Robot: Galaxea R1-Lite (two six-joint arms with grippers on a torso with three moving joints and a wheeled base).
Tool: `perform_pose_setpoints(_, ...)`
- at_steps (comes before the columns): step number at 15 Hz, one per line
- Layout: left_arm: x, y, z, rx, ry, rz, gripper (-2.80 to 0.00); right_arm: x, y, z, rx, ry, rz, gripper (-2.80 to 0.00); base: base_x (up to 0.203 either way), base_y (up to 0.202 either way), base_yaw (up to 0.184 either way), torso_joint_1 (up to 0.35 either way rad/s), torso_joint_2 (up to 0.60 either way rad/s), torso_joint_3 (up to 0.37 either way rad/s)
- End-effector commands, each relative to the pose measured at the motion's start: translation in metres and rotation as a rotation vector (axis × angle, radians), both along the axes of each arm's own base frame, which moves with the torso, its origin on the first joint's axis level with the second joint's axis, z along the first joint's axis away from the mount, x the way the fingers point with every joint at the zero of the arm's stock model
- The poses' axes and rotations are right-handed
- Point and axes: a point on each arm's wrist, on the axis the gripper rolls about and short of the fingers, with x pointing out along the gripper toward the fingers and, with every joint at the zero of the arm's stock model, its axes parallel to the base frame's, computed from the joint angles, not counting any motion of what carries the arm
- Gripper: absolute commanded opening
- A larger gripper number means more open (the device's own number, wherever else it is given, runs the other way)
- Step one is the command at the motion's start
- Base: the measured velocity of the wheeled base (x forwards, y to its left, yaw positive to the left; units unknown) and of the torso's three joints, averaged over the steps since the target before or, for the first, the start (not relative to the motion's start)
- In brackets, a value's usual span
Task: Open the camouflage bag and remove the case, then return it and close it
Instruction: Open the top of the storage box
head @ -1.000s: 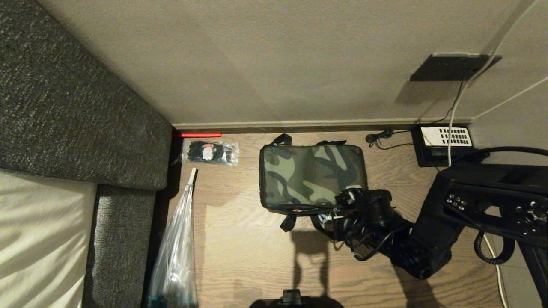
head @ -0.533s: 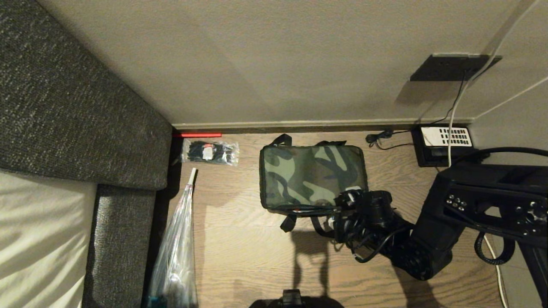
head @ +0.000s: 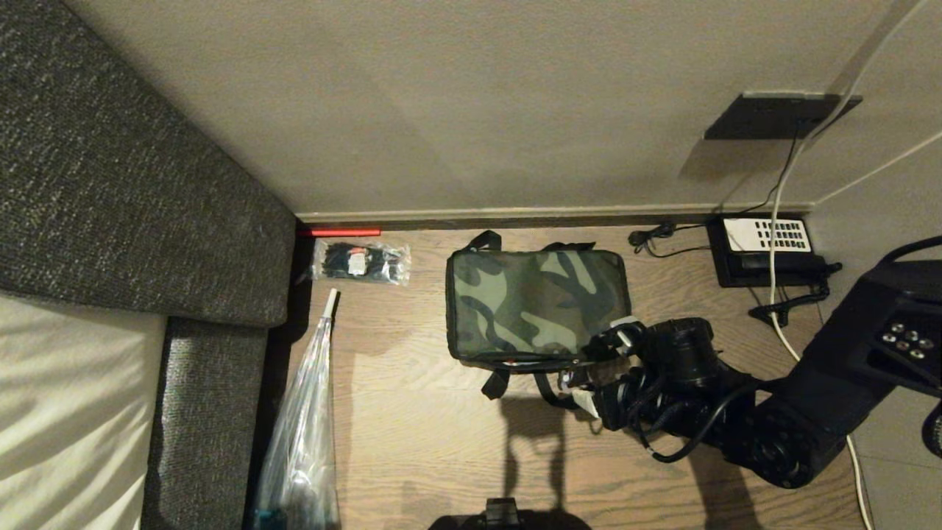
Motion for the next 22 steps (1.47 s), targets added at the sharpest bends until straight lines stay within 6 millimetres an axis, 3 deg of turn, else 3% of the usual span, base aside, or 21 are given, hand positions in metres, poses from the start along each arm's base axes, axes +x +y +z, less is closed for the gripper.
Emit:
perform_pose_setpoints(1, 0.000, 0.000, 0.000, -0.001, -0.001, 0.001, -2.80, -0.005, 0.007, 0.010, 0.120, 0.029, 0.021, 0.00, 0.000, 0.000, 0.000, 0.000, 0.00, 0.000)
perform_pose_setpoints(4, 0.000, 0.000, -0.001, -0.001, 0.001, 0.001, -2.80, 0.007, 0.025, -0.012, 0.216, 0.117, -0.029, 0.00, 0.000, 0.000, 0.000, 0.000, 0.00, 0.000)
perform_pose_setpoints(12, 0.000, 0.000, -0.001, -0.001, 0.000, 0.002, -2.80, 0.039, 0.042, -0.060, 0.242, 0.169, -0.073, 0.00, 0.000, 0.000, 0.000, 0.000, 0.00, 0.000)
perform_pose_setpoints(16, 0.000, 0.000, 0.000, -0.001, -0.001, 0.001, -2.80, 0.059, 0.037, -0.063, 0.246, 0.114, -0.088, 0.00, 0.000, 0.000, 0.000, 0.000, 0.00, 0.000)
perform_pose_setpoints(18, 0.000, 0.000, -0.001, -0.001, 0.001, 0.003, -2.80, 0.069, 0.034, -0.060, 0.234, 0.004, -0.057, 0.00, 0.000, 0.000, 0.000, 0.000, 0.00, 0.000)
perform_pose_setpoints(22, 0.000, 0.000, -0.001, -0.001, 0.001, 0.001, -2.80, 0.071, 0.034, -0.065, 0.238, -0.005, -0.062, 0.00, 0.000, 0.000, 0.000, 0.000, 0.00, 0.000)
